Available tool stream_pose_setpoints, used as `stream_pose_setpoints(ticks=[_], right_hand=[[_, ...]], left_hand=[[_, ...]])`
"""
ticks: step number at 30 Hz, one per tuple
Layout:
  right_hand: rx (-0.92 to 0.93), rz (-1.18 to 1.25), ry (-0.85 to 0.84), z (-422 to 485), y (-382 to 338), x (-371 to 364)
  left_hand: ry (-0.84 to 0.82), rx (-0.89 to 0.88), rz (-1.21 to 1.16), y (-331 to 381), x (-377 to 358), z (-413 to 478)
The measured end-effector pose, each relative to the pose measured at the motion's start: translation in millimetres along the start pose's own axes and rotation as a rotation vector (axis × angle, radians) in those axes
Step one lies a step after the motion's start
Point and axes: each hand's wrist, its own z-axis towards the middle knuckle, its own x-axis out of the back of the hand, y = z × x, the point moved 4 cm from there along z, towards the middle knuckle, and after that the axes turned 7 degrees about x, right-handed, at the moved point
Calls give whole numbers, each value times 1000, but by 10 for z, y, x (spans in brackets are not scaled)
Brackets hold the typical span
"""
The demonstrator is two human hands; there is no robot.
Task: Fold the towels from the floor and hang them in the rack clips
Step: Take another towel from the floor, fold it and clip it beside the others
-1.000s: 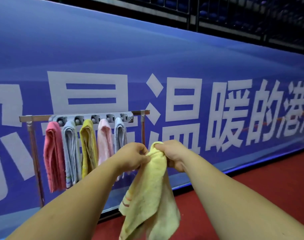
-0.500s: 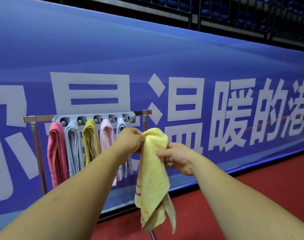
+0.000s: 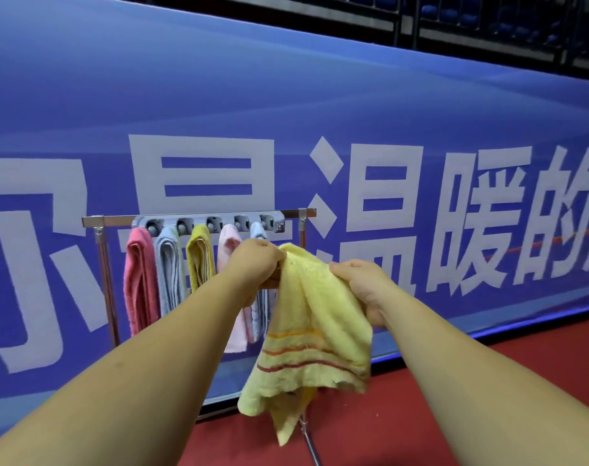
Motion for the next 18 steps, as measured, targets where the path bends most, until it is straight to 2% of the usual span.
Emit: stream_pose_setpoints(ticks=[3, 7, 9, 13, 18], right_hand=[[-103, -15, -124, -88, 213, -92], [-214, -152, -217, -214, 594, -178], [-248, -113, -253, -276, 724, -278], [-205, 100, -236, -338, 697, -497], [-143, 154, -234, -312, 475, -643]], left_hand=[[30, 86, -183, 48, 37, 44], [30, 99, -425, 30, 121, 187], [-15, 79, -490, 2, 152, 255], [-22, 46, -528, -8, 191, 275], [54, 53, -570, -16, 282, 211]])
